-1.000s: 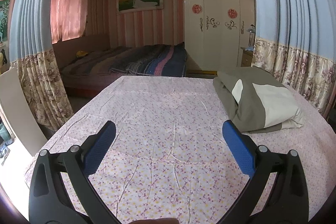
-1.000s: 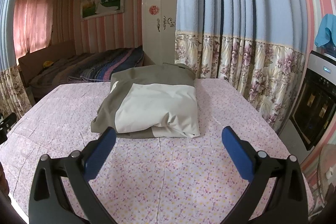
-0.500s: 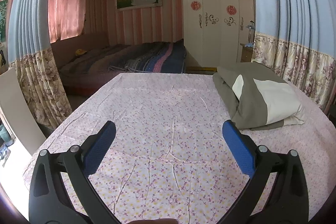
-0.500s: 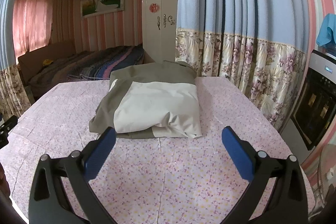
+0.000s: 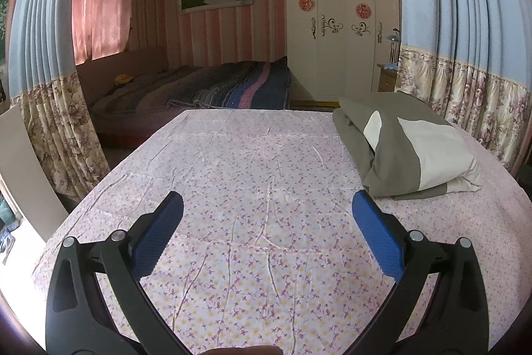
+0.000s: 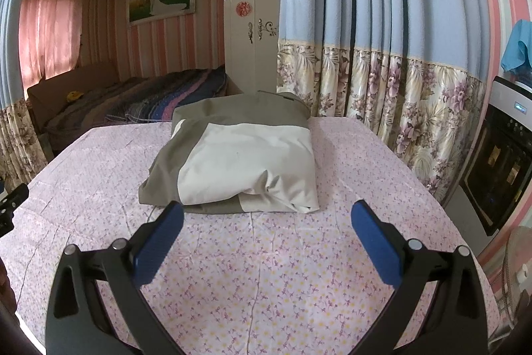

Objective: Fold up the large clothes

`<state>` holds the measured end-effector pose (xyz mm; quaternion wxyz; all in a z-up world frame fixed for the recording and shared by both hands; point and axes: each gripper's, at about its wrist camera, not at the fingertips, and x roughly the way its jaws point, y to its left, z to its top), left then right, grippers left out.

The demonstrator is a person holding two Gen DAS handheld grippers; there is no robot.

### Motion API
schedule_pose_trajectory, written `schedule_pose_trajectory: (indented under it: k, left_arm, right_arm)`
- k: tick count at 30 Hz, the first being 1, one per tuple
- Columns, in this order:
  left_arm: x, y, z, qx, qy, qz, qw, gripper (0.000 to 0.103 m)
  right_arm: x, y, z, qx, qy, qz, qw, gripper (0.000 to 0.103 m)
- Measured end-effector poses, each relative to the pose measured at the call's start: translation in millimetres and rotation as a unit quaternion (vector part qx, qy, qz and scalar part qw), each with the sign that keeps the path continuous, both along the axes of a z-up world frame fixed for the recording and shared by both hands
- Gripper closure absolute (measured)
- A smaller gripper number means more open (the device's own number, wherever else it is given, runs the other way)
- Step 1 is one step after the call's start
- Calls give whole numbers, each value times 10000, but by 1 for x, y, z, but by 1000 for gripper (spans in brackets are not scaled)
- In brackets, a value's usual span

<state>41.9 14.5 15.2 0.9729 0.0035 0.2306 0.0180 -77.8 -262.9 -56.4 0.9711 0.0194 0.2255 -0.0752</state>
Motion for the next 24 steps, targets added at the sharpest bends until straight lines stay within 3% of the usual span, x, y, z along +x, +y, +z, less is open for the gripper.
schedule_pose_trajectory:
  k: [11, 15, 20, 24]
  left_arm:
    - [-4, 2, 1, 67, -190, 128, 9997, 3]
    - [-1, -2, -2, 370, -203, 289, 9987, 3]
    - [2, 4, -3, -20, -13, 55, 10000, 3]
    - [2, 3, -4, 19, -32, -32, 10000, 3]
  right_arm:
    - [0, 0, -1, -10, 50, 46, 10000, 2]
    - [0, 0, -3, -9, 60, 69, 10000, 2]
    - [2, 0, -6, -15, 101, 70, 9999, 2]
    - [5, 0, -8, -66, 121, 54, 9999, 2]
